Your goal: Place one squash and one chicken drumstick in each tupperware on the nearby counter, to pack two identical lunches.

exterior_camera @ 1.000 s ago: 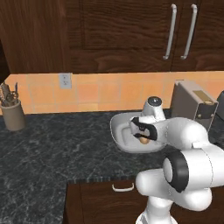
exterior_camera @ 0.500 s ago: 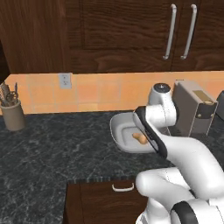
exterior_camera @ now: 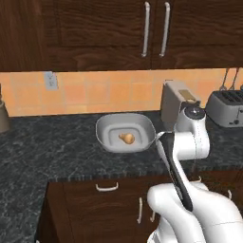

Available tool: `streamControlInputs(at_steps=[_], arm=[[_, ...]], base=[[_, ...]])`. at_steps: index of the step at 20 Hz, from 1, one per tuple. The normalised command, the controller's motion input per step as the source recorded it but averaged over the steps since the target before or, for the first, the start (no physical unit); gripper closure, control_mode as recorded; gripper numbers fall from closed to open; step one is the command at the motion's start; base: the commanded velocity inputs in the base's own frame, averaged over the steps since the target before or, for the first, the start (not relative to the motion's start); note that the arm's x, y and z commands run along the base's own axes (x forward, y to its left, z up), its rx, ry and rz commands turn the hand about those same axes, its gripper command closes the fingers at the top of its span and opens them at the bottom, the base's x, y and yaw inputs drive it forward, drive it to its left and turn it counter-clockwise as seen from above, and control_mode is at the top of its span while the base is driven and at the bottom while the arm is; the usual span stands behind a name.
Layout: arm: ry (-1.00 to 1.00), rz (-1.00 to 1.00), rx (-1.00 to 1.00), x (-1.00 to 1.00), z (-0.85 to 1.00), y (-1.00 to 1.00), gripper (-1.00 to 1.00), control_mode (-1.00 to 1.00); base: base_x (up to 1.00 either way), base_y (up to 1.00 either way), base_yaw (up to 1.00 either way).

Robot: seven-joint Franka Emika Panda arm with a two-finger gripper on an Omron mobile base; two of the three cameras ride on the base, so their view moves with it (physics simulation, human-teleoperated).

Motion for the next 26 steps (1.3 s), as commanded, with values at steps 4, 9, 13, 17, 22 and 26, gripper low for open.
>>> streamControlInputs(at_steps=[4,9,13,17,22,26], arm=[[0.00,0.00,0.00,0.00,0.00,0.00,-1.00,1.00],[0.00,0.00,0.00,0.00,0.00,0.00,-1.00,1.00],[0.00,0.00,0.00,0.00,0.00,0.00,-1.00,1.00],[0.00,0.00,0.00,0.00,0.00,0.00,-1.00,1.00],[0.00,0.00,0.00,0.00,0.00,0.00,-1.00,1.00],[0.00,0.00,0.00,0.00,0.00,0.00,-1.00,1.00]], base=[[-1.00,-1.00,-0.18],[-0.80,-1.00,-0.17],[-0.44,-1.00,-0.14],[-0.46,-1.00,-0.17],[-0.41,-1.00,-0.21],[-0.36,-1.00,-0.21]])
